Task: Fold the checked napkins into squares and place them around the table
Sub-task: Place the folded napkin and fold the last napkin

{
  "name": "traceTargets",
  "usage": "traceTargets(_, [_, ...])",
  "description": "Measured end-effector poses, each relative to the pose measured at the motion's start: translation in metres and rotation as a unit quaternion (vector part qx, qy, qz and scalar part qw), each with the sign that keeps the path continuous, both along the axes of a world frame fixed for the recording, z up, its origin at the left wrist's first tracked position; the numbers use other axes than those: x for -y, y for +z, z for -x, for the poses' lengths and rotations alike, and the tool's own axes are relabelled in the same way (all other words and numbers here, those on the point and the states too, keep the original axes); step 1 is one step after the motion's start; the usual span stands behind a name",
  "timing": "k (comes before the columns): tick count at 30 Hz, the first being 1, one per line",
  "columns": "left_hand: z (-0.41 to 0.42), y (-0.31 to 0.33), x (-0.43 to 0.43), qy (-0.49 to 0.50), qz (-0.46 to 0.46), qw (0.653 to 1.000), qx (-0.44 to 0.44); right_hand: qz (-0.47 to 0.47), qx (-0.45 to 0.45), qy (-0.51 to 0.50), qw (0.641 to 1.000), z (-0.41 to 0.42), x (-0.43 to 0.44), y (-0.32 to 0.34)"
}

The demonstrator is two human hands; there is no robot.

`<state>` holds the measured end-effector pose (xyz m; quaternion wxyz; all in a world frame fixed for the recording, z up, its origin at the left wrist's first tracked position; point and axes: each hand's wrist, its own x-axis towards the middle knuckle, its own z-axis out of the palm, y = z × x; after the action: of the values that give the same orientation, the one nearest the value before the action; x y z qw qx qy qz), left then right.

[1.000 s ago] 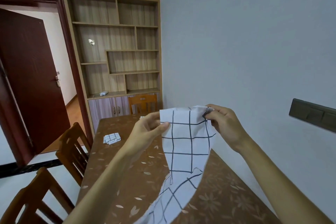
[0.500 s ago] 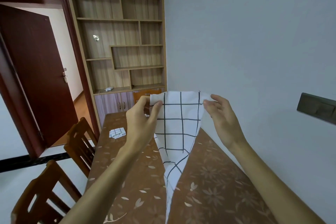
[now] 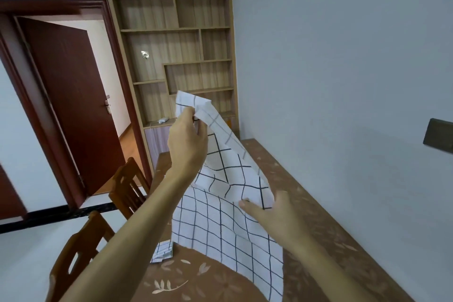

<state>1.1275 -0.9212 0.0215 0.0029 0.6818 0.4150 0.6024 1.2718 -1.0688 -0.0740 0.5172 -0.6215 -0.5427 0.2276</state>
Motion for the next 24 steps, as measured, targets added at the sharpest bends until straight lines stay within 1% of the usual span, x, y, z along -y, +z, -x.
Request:
traceTargets(2, [0.006, 0.006, -0.001, 0.01, 0.021, 1.0, -0.006, 0.004, 0.001, 0.021, 1.0, 0.0, 0.0, -0.007])
traceTargets(4, [0.014, 0.009, -0.004, 0.001, 0.024, 1.0, -0.006, 0.013, -0.026, 0.03, 0.999, -0.004, -0.003, -0.016])
traceTargets(7, [0.026, 0.007, -0.012, -0.018, 0.045, 0.999, 0.009, 0.006, -0.043, 0.005, 0.999, -0.011, -0.009, -0.025])
traceTargets(9, [0.03, 0.005, -0.011, -0.015, 0.062, 0.998, 0.016, -0.002, -0.06, -0.002, 0.998, -0.016, -0.012, -0.031])
traceTargets(13, [0.03, 0.005, -0.009, 0.003, 0.062, 0.998, 0.018, 0.015, 0.005, 0.004, 1.0, -0.023, -0.017, -0.047])
traceTargets(15, [0.03, 0.008, -0.013, -0.008, 0.053, 0.998, 0.035, 0.015, -0.016, 0.02, 1.0, -0.027, -0.018, -0.051])
traceTargets(16, [0.031, 0.01, -0.015, -0.009, 0.053, 0.998, 0.044, 0.022, -0.022, 0.048, 0.998, -0.029, -0.018, -0.052])
traceTargets(17, [0.033, 0.012, -0.019, -0.003, 0.048, 0.997, 0.055, 0.049, -0.026, 0.071, 0.996, -0.031, -0.015, -0.053])
traceTargets(20, [0.041, 0.021, -0.029, 0.006, 0.063, 0.993, 0.098, 0.101, -0.021, 0.1, 0.99, -0.043, -0.011, -0.066])
traceTargets(21, [0.043, 0.024, -0.03, 0.009, 0.071, 0.99, 0.118, 0.115, -0.027, 0.106, 0.987, -0.046, -0.008, -0.068])
traceTargets(22, [0.047, 0.026, -0.033, 0.009, 0.088, 0.986, 0.139, 0.111, -0.051, 0.115, 0.986, -0.049, -0.008, -0.069])
traceTargets(24, [0.057, 0.027, -0.044, 0.019, 0.132, 0.975, 0.178, 0.133, -0.126, 0.128, 0.975, -0.053, -0.006, -0.074])
